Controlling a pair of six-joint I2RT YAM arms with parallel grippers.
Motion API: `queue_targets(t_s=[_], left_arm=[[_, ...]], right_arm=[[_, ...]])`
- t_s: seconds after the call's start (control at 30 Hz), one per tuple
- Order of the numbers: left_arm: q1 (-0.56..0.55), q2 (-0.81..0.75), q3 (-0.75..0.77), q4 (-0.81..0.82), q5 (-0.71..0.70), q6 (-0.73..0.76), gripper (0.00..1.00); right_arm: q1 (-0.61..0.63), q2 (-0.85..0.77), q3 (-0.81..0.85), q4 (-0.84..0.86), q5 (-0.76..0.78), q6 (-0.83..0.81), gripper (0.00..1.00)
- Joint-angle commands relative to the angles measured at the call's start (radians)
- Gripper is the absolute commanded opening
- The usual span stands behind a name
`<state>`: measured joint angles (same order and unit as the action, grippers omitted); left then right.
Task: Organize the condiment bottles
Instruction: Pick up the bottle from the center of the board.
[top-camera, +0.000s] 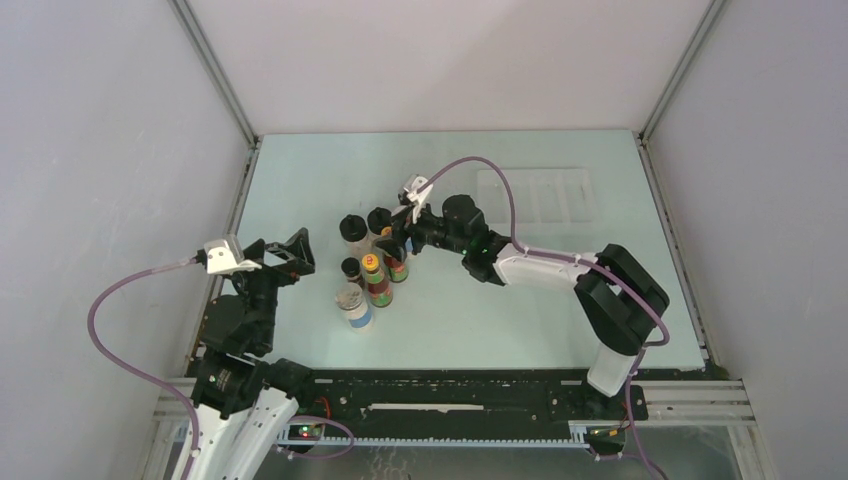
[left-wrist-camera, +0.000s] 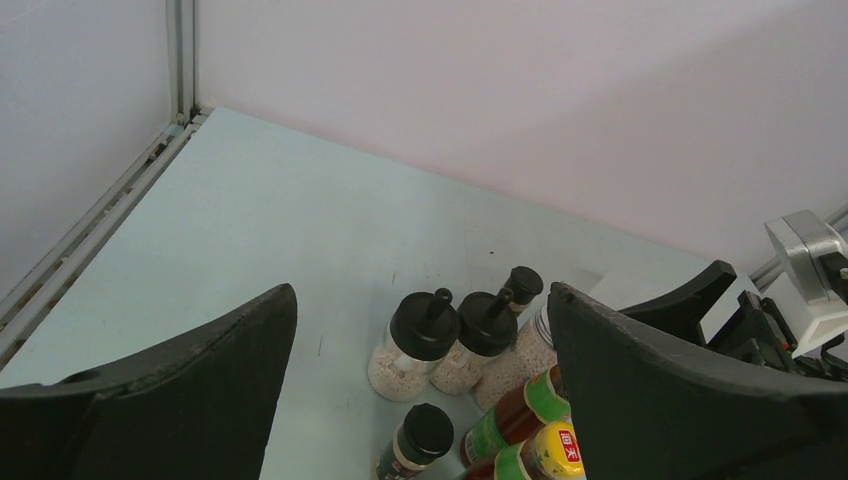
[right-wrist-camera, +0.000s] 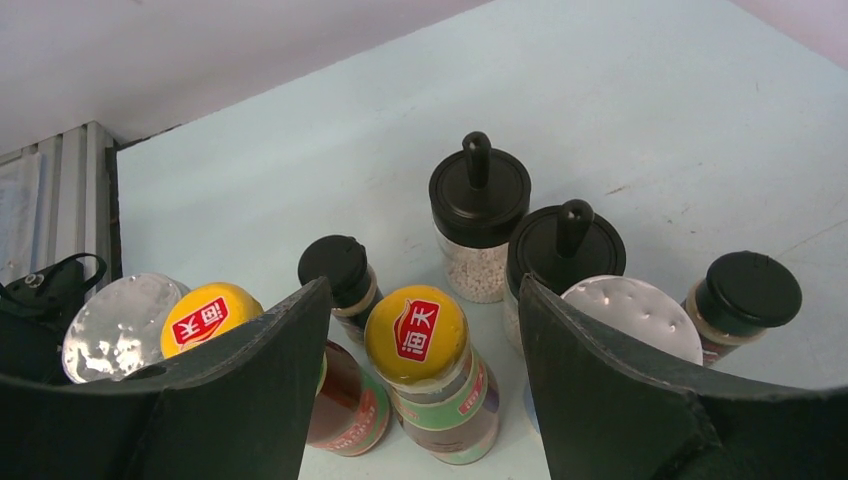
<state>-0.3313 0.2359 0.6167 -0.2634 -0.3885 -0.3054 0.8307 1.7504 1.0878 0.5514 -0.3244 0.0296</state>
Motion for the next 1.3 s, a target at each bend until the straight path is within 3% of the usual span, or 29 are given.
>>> queue_targets(t_s=[0.0,0.6,1.27], left_arm=[[0.003,-0.001,-0.023,0.032,0.011,0.025,1.00],[0.003,-0.003,-0.026,0.033,0.007,0.028,1.00],[0.003,-0.007,-0.031,0.036,-0.001,0.032,1.00]], right_arm=[[-0.007,0.015,0.038,0.025,-0.008,0.012,0.77],[-0.013,0.047,0.046,0.030,-0.021,0.026,0.73],[-0.016,0.079,0.091,-0.012,-0.038,0.025,0.58]])
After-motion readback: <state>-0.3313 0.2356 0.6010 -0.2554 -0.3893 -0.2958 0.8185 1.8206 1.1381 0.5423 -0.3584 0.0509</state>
